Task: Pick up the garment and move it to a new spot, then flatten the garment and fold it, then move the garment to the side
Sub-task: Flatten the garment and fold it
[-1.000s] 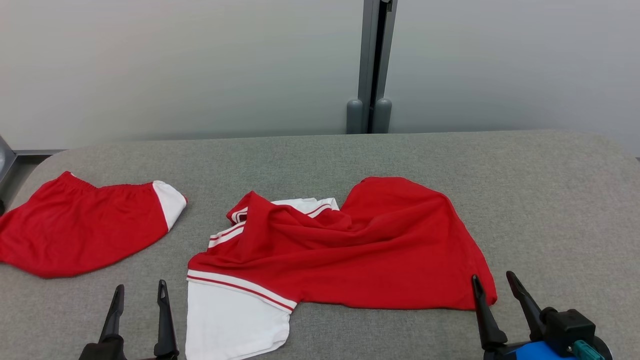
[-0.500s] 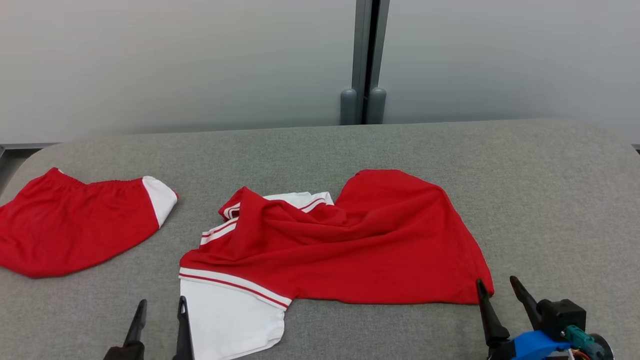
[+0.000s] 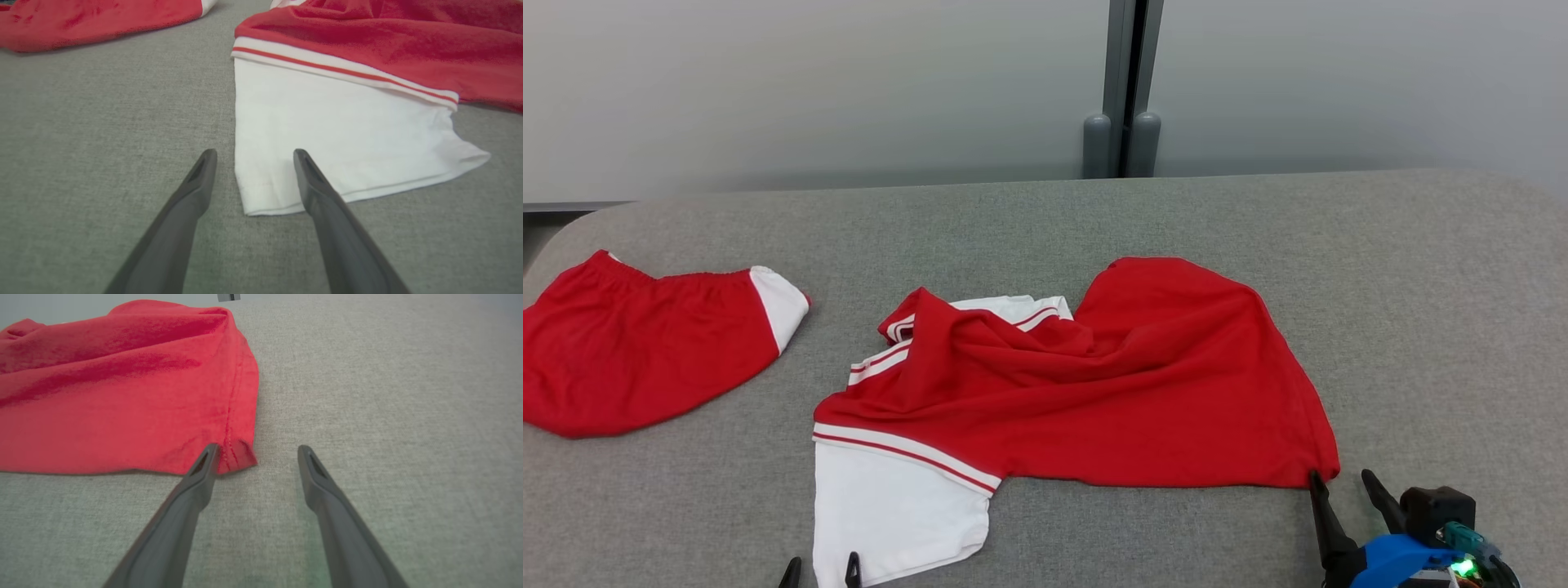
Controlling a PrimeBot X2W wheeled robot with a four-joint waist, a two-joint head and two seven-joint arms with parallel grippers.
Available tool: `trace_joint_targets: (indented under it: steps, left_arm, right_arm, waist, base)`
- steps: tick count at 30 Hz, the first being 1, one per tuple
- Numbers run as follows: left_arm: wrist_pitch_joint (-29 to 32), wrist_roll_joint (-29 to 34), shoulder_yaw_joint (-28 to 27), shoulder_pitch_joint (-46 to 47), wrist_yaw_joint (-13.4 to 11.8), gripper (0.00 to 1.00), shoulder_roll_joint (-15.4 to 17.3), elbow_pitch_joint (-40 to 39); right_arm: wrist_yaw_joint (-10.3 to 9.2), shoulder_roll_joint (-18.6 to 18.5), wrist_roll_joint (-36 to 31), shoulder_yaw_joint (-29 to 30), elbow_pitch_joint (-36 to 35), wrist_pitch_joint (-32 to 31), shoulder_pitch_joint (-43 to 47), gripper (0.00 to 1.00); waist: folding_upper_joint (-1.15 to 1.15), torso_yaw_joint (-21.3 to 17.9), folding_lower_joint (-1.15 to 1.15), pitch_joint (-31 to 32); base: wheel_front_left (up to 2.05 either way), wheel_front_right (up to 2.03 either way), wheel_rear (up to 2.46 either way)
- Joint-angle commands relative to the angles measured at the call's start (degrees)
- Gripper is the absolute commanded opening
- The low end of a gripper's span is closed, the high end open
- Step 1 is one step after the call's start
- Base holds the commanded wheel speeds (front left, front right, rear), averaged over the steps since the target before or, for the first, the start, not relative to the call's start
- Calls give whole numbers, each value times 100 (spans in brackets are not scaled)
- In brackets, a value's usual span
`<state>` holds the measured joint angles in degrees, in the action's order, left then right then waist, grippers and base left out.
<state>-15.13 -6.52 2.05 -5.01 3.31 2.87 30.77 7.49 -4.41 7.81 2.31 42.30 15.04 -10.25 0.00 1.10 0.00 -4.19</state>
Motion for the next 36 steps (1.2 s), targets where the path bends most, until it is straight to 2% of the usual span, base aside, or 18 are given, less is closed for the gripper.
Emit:
trace_joint_targets:
  steps: [1, 19, 23, 30, 31, 32, 33, 34, 36]
  left_arm:
    - [-2, -11, 3, 131, 0, 100, 2, 17]
    - [47, -333, 299, 533, 109, 100, -16, 909]
    - [47, -517, 496, 578, 219, 100, -39, 951]
    - [48, -809, 840, 563, 262, 100, -47, 1001]
    - [52, -865, 889, 570, 274, 92, -47, 1044]
    - [56, -900, 918, 584, 282, 48, -47, 1073]
    - [58, -939, 942, 600, 277, 31, -48, 1083]
    - [61, -1004, 943, 620, 282, 0, -47, 1075]
    - [52, -1143, 900, 654, 273, 0, -29, 1039]
  right_arm:
    - [1, 1, 14, 5, 27, 21, -104, 100]
    - [1, 21, 380, -183, 593, 8, -516, 100]
    - [1, 56, 512, -257, 752, 0, -543, 100]
    - [8, 126, 711, -517, 892, -14, -605, 100]
    - [9, 135, 749, -571, 856, -14, -612, 100]
    - [9, 140, 798, -616, 836, -14, -610, 100]
    - [9, 143, 844, -682, 823, -14, -603, 34]
    - [9, 143, 887, -737, 809, -14, -599, 0]
    - [8, 140, 974, -826, 781, -13, -590, 0]
  waist:
    - [0, 5, 0, -16]
    - [0, -51, 0, -278]
    - [0, -50, 0, -290]
    - [0, -25, 0, -292]
    - [0, -19, 0, -294]
    - [0, -17, 0, -295]
    - [0, -14, 0, -292]
    - [0, -11, 0, -286]
    - [0, -8, 0, -268]
  base:
    - [0, 0, 0]
    - [0, 0, 0]
    - [0, 0, 0]
    - [0, 0, 0]
    - [0, 0, 0]
    - [0, 0, 0]
    - [0, 0, 0]
    - [0, 0, 0]
    - [0, 0, 0]
